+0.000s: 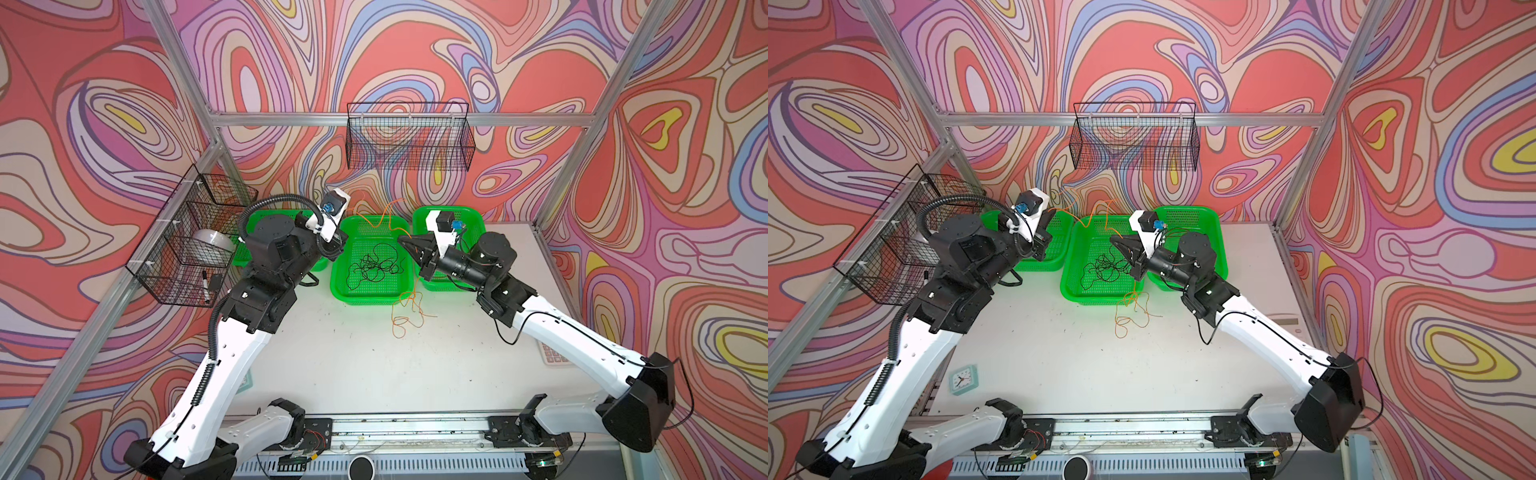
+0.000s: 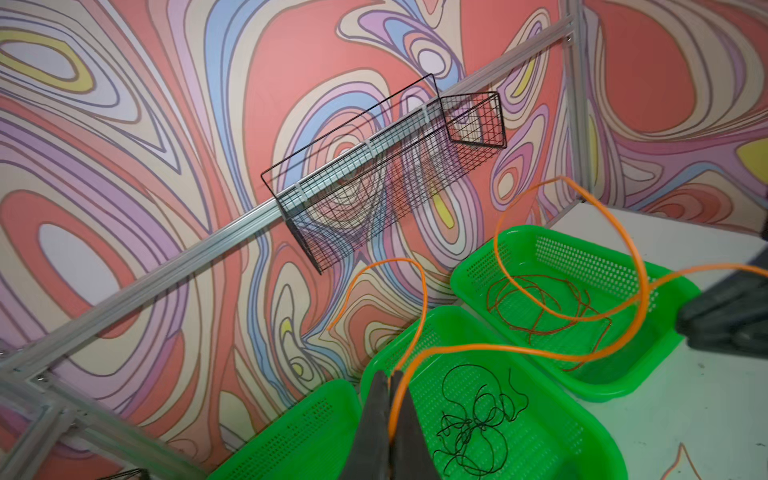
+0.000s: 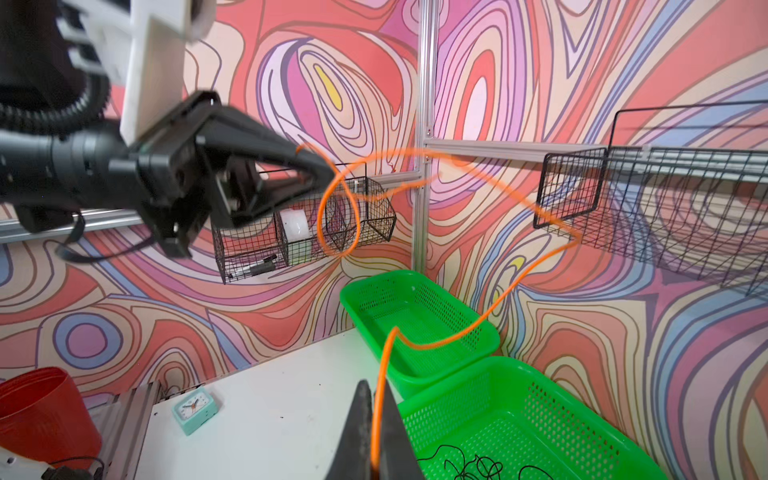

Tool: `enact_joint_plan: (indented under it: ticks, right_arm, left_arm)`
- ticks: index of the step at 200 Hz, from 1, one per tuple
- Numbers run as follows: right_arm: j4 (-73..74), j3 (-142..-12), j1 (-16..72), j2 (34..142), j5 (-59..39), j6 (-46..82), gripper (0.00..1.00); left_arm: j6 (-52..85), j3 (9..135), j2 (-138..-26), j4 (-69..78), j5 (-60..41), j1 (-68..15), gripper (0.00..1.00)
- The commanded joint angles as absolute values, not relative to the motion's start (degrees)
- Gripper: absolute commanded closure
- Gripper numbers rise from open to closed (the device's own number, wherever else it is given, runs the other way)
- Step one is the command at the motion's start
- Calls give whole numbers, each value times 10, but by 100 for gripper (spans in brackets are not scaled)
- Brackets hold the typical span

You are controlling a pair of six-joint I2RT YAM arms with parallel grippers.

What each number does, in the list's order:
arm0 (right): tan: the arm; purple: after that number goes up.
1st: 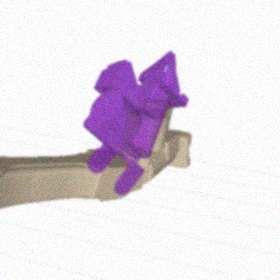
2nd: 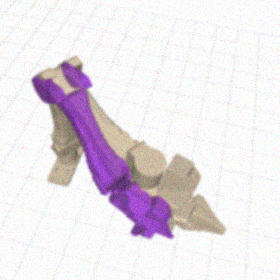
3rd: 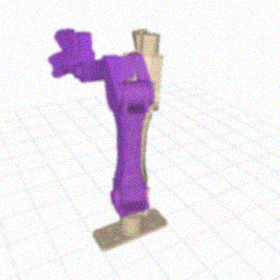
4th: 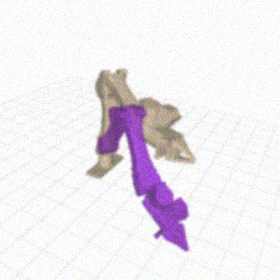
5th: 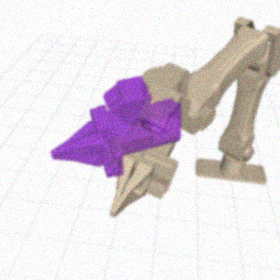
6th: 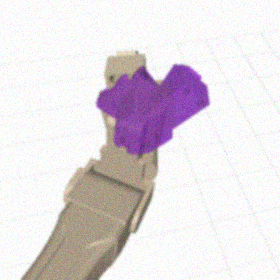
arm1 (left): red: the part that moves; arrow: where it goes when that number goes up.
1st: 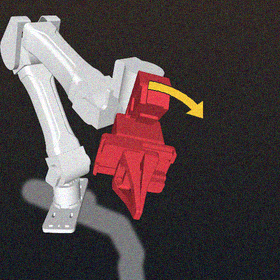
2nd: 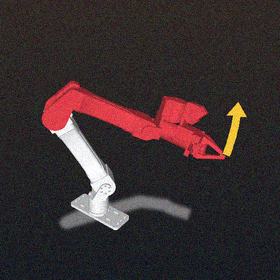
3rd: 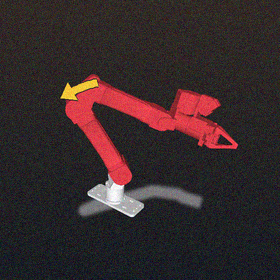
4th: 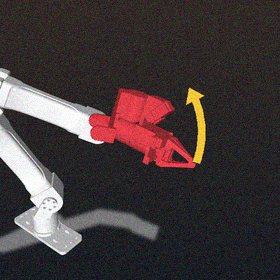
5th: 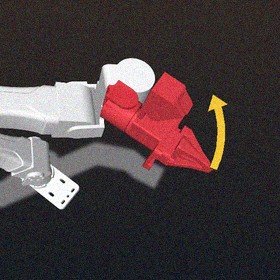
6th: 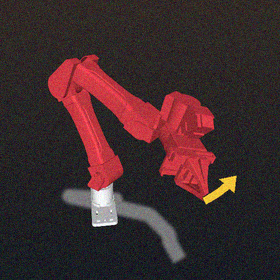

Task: Untangle the cables

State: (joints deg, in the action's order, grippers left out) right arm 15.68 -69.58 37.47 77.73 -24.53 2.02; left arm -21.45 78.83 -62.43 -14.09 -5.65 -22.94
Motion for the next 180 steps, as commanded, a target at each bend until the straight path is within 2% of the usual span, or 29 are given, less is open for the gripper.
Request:
enact_joint_plan:
  ticks: [1, 18, 48, 71, 110, 132, 158, 169, 180]
  right_arm:
    - [97, -737, 371, 823, -273, 27, 100]
    - [81, -758, 371, 827, -271, 23, 100]
    - [64, -768, 371, 843, -283, 16, 100]
    - [107, -747, 371, 840, -289, 32, 100]
    - [120, -751, 371, 860, -309, 51, 100]
    - [131, -755, 371, 870, -318, 66, 100]
    - [144, -760, 371, 881, -331, 80, 100]
    - [150, -761, 371, 882, -332, 87, 100]
    - [158, -760, 371, 882, -332, 96, 100]
  left_arm:
    - [-148, 743, -600, -83, -100, -224, 98]
    - [-133, 708, -582, -65, -143, -223, 94]
    - [-81, 630, -572, -11, -266, -224, 80]
    - [-39, 570, -572, 55, -340, -224, 71]
    - [14, 501, -589, 130, -402, -225, 44]
    - [20, 477, -598, 156, -389, -247, 34]
    - [-24, 489, -633, 142, -344, -302, 28]
    - [-36, 494, -650, 143, -323, -320, 20]
    - [-26, 491, -665, 171, -322, -330, 18]
